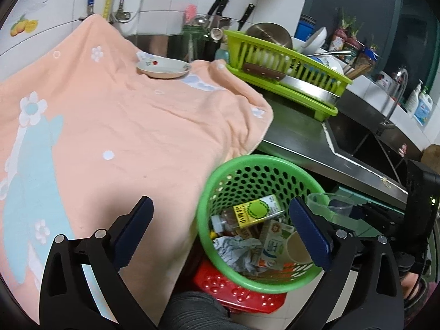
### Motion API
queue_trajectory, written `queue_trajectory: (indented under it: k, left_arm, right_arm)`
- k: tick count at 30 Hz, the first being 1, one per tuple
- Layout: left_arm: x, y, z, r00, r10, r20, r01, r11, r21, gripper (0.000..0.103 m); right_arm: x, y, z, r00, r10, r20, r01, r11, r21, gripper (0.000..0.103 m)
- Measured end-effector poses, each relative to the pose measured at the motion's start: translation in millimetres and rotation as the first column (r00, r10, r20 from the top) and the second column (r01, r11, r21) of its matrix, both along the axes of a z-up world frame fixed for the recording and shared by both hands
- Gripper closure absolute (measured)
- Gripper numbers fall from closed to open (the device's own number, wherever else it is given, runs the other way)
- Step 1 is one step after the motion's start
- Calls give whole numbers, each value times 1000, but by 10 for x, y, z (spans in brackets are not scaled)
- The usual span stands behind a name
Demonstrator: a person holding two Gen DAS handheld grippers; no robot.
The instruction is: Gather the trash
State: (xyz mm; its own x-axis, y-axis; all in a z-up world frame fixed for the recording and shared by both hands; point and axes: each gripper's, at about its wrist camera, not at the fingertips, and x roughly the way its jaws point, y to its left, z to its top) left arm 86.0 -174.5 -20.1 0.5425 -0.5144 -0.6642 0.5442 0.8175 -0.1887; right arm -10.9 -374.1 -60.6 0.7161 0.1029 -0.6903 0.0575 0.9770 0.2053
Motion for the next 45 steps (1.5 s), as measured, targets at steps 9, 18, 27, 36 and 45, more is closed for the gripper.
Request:
queue_trajectory:
  k: [9,18,27,36,45]
  left_arm:
    - [-17,173,7,999,52,-1,-52,999,0,5]
    - [-102,272,-5,997,82,16,-82,996,27,5]
    - [-152,379,11,993,110,38,-112,993,42,5]
    - [-200,438,13,988,137,71,-143,986,83,5]
    - [-250,531,17,980,178,90,-187,977,100,5]
  right_arm:
    - [18,98,15,1000,14,1,-14,1000,-6,45]
    - [39,153,15,1000,29,0,-29,999,-14,45]
    - [59,198,6,999,34,-3,-34,999,-11,42]
    - [76,238,19,999,35,2,-35,999,-9,36]
    - [67,265,61,999,35,14,-35,999,-9,25]
